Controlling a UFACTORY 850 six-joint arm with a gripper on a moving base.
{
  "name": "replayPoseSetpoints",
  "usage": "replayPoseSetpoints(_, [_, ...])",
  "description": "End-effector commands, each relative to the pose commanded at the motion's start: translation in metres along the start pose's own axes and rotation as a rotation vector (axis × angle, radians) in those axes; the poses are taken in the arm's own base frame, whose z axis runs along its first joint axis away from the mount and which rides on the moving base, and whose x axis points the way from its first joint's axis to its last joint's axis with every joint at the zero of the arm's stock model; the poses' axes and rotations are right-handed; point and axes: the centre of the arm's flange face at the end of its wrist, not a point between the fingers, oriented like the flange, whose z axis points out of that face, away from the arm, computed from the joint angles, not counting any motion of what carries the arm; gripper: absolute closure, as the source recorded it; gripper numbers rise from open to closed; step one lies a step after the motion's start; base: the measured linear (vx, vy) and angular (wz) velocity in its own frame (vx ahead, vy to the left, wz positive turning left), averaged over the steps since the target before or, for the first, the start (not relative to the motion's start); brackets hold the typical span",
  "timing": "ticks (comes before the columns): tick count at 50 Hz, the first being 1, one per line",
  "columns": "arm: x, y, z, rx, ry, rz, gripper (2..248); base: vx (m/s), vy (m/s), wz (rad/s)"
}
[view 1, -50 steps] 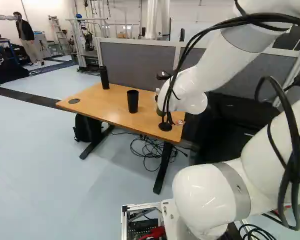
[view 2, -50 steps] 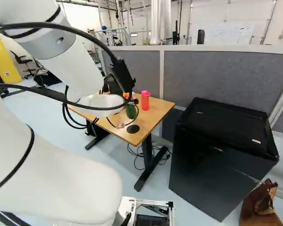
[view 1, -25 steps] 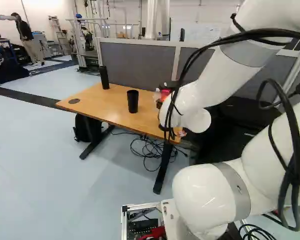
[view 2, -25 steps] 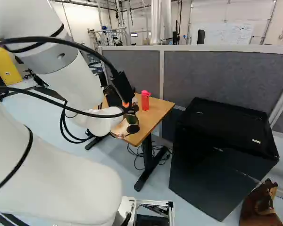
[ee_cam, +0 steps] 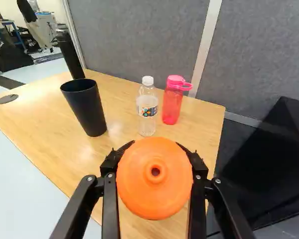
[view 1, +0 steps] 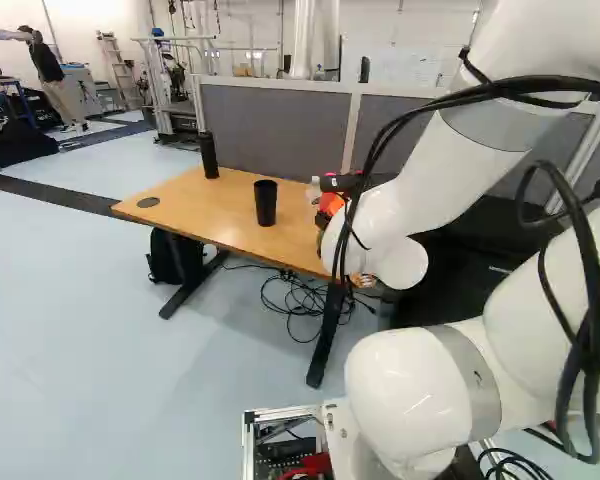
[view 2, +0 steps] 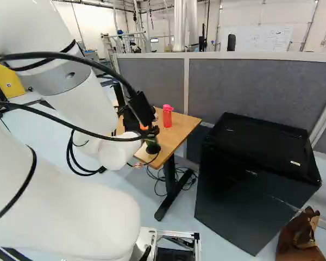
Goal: Pick up the green bottle from the table
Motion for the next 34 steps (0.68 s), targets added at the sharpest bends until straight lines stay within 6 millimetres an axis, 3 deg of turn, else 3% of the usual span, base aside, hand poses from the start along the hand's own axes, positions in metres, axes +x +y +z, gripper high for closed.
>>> replayPoseSetpoints(34, [-0.0052,0.0002,-0.0035,-0.001,0.006,0.0,226,0.0,0.0,0.0])
